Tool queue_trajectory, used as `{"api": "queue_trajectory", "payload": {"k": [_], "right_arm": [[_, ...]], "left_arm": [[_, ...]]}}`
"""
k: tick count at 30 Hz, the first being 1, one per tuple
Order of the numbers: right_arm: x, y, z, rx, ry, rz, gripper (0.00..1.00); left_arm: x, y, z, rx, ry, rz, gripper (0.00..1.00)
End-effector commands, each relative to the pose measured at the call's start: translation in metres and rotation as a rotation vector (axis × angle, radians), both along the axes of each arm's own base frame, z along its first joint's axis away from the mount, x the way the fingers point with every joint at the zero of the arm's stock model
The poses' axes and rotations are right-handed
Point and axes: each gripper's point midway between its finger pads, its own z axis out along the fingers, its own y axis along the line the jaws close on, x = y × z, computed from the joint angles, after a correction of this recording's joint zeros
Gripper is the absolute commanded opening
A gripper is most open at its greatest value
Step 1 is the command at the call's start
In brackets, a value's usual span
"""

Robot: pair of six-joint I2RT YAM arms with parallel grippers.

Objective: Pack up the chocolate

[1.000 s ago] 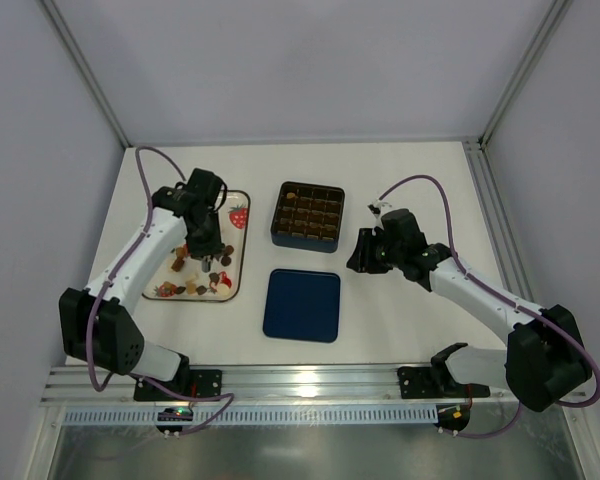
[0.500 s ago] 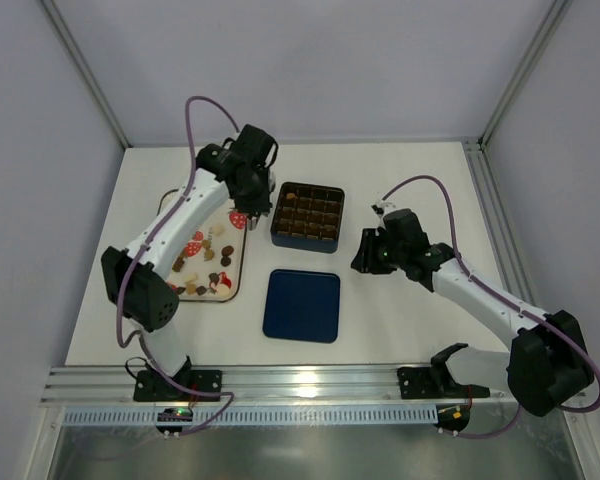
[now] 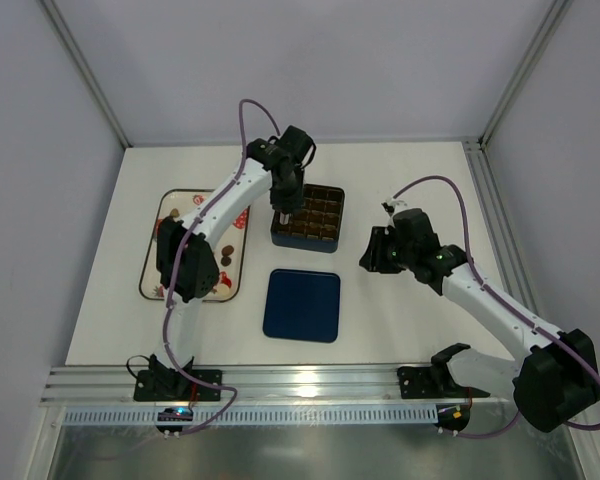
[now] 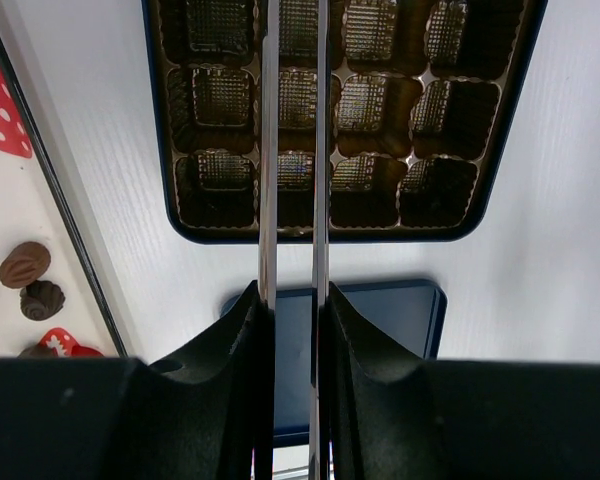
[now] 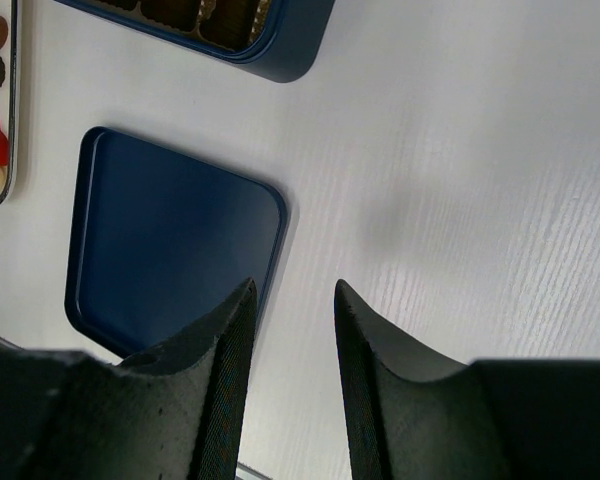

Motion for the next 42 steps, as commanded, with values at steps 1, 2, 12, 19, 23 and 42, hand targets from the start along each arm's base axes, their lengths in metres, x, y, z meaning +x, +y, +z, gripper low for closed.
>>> {"api": "queue_trajectory", "payload": {"k": [1,2,12,19,23,42], "right_arm": [[0.008,-0.002,0.018,0.001,-0.055,-0.006,0.4],[0.008,-0.001,0.018,0.004,-0.055,-0.004,0.4],[0.008,-0.001,0.018,0.003,-0.057,-0.003,0.39],[0.009,-0.001,0.018,0.003,-0.058,-0.002,0.4],[0.009,0.0,0.019,0.004,-0.062,0.005,0.4],[0.01,0.013,0.001,0.031,-0.03,0.065,0.4]], "left_arm": [[0.006,-0.008,0.014,-0.044,-0.04,0.0,0.2],[0.006,-0.009,0.014,-0.046,-0.04,-0.002,0.22],[0.008,-0.011,0.013,-0.048,-0.047,-0.016,0.38],[0.006,-0.005,0.038,-0.055,-0.09,-0.016,0.38],[-0.006,0.015,0.063,-0.034,-0.145,0.012,0.37],[-0.171,0.194,0.012,0.074,0.003,0.296,0.4]]}}
